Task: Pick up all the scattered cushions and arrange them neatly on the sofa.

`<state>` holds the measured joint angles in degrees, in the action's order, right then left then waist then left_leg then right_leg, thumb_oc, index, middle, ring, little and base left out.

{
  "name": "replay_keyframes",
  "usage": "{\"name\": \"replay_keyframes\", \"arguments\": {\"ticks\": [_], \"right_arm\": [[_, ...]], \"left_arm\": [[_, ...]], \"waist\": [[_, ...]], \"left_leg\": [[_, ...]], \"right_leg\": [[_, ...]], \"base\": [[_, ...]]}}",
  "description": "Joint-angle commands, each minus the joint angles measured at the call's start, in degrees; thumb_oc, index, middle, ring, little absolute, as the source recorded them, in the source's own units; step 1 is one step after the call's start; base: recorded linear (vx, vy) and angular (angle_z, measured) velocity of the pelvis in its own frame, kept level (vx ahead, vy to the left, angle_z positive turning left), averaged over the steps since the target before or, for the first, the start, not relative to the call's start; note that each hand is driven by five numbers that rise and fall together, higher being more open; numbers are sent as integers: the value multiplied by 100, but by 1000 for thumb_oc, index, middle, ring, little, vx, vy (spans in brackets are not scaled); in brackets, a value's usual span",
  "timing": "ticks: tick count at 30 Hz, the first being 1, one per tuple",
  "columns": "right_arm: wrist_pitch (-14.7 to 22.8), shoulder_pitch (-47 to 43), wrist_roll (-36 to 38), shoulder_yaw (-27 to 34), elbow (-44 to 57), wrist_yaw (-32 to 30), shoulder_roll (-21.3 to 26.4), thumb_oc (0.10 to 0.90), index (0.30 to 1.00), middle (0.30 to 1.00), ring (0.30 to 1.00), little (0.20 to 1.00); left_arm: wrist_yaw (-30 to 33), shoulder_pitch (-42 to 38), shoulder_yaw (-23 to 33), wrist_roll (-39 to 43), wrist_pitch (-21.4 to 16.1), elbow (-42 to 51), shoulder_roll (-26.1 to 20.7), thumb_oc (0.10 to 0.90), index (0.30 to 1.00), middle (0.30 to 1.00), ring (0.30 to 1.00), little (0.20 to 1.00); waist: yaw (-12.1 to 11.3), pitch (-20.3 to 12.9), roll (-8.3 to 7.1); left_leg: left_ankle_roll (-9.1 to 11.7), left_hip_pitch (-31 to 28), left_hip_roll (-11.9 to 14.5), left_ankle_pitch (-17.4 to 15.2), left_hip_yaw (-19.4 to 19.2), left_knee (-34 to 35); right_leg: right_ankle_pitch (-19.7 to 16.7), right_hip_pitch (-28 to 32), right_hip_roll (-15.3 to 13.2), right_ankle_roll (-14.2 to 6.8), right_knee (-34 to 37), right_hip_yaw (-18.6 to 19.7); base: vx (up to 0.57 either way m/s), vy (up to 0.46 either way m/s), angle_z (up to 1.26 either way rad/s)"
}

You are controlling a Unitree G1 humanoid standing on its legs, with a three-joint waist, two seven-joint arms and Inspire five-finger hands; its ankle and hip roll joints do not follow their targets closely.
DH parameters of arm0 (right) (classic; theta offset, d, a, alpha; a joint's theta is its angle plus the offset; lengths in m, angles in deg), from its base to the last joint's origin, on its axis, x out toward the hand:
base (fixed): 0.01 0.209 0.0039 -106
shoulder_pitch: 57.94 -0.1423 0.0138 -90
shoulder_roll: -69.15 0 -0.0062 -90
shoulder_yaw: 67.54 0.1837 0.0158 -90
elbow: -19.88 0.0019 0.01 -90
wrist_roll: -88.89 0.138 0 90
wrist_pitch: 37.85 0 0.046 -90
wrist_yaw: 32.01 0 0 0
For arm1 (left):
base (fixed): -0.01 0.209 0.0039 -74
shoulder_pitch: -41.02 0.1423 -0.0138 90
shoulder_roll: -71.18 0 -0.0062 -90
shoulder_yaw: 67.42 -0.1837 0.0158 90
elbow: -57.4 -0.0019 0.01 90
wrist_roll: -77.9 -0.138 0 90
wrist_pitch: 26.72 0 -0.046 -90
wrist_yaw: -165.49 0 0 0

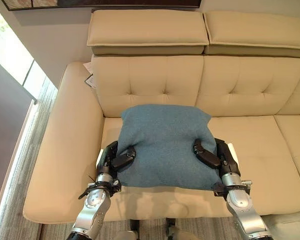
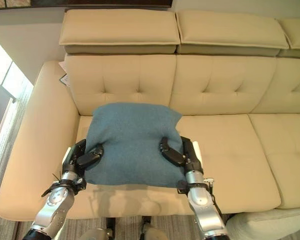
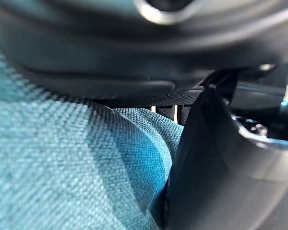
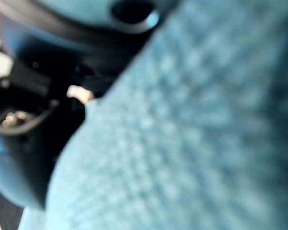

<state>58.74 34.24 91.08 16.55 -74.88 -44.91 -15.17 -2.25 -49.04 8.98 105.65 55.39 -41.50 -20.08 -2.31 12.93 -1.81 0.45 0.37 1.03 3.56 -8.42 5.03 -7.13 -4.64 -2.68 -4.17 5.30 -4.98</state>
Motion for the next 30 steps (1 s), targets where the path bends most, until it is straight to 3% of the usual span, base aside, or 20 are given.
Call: {"name": "replay_keyframes", "arguments": {"ticks": [1, 5, 8, 15, 19, 20, 30], "right_arm": [[731, -652, -417, -275, 632, -395, -54, 400, 300, 300, 300, 300], [858, -1728, -647, -484, 382, -1133, -29, 400, 300, 300, 300, 300], [893, -2313, -764, -523, 237, -1415, 41, 400, 300, 300, 300, 300], [770, -3764, -1017, -862, -337, -1960, 214, 400, 300, 300, 300, 300], [754, -4136, -1351, -815, -315, -2329, 280, 400, 300, 300, 300, 300], [743, -4299, -1646, -751, -261, -2616, 299, 400, 300, 300, 300, 300], [556, -4750, -2332, -763, -485, -3481, 461, 400, 300, 300, 300, 300]], "left_arm": [[226, -1309, -425, -684, -1131, 576, 181, 400, 300, 300, 300, 300], [949, -2430, -765, -1289, -1206, 120, 153, 400, 300, 300, 300, 300], [1116, -2990, -842, -1422, -1342, -19, 45, 400, 300, 300, 300, 300], [1420, -4208, -961, -1137, -1601, -627, -53, 400, 300, 300, 300, 300], [1685, -4505, -877, -1259, -1728, -614, -89, 400, 300, 300, 300, 300], [1996, -4629, -813, -1545, -1773, -621, -103, 400, 300, 300, 300, 300], [2784, -5107, -820, -2159, -1724, -916, -135, 400, 300, 300, 300, 300]], "waist": [[-95, -805, -72], [-64, -729, -84], [-22, -836, -85], [-30, -1136, -77], [-55, -1141, -74], [-85, -1139, -80], [-93, -1042, -106]], "left_leg": [[262, 307, -13, -545, 7, -3], [339, 1047, 97, -308, 70, -3], [410, 1565, 108, -168, 151, -3], [513, 2388, -2, 20, 281, -3], [546, 2548, -23, 92, 335, -3], [566, 2592, -21, 63, 359, -3], [602, 2899, -28, 156, 401, -3]], "right_leg": [[708, 13, -124, -523, -30, -197], [593, -645, -51, -555, -30, -201], [483, -1100, -21, -575, -30, -229], [342, -1875, -19, -564, -30, -330], [297, -2050, -44, -567, -30, -357], [320, -2103, -48, -573, -30, -374], [240, -2435, -86, -599, -30, -421]], "base": [[-119, -86, 10], [-179, -85, 4], [-119, -52, 12], [-52, -25, 10], [0, 0, 0], [0, 0, 0], [3, -3, 2]]}}
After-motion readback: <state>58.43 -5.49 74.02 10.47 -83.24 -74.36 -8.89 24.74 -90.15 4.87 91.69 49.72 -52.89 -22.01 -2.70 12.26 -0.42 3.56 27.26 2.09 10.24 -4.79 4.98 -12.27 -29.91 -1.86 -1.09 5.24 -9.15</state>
